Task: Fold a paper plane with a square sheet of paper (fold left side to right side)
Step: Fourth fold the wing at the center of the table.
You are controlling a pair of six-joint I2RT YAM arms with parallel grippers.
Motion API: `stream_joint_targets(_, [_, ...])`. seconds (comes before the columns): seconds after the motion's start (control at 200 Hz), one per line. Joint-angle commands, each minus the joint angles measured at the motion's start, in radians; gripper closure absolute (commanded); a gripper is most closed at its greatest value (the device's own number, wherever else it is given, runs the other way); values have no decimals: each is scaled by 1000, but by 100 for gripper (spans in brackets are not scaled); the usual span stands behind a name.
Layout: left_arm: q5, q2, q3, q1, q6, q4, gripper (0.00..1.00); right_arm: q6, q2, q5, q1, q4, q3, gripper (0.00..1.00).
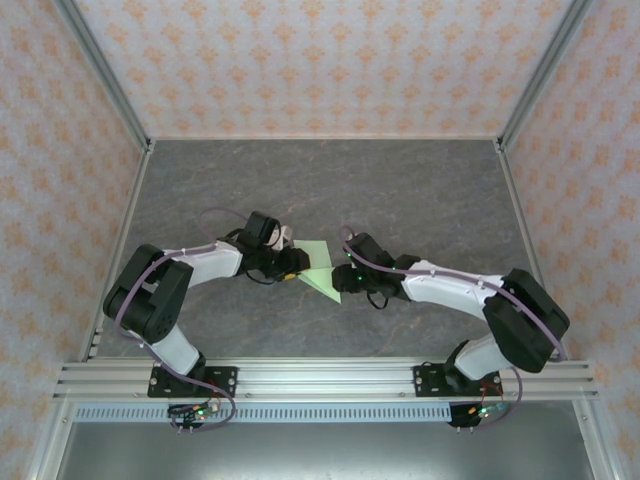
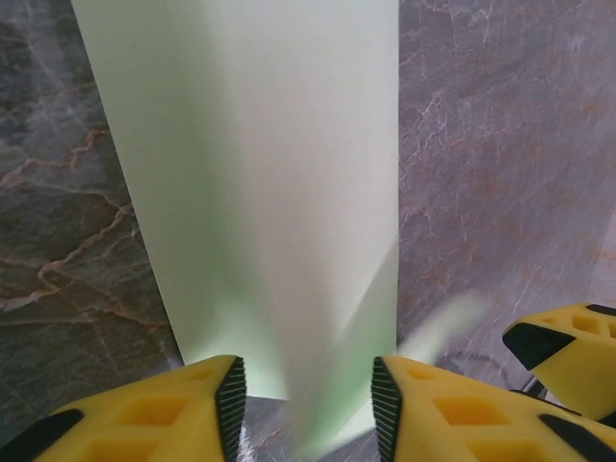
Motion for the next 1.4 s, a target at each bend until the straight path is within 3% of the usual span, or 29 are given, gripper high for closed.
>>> stream_joint_targets(0.0, [-7,-19,31,-9,1,-4,60,-56,-61,50,22,34,-44,52])
stream_joint_targets(0.215, [-16,-46,46,-11,-7,-26,60,-140,-131,223,157,75,-69,51])
stream_joint_targets(0.455, [-16,-56,63,-11,-29,-34,59,-196,23,293,243,112,10,47])
stream_joint_targets(0.776, [-20,-43,93,-12,-54,-57,58,-223,183,363,262,127,89,47])
stream_joint_targets(1.146, [-21,-42,111,-11,-65,-71,57,-225,234,386,266,108,111,48])
stream_joint_targets(1.391, [-20,-54,122,-11,-58,-89,56,-230,254,389,265,79,133,59])
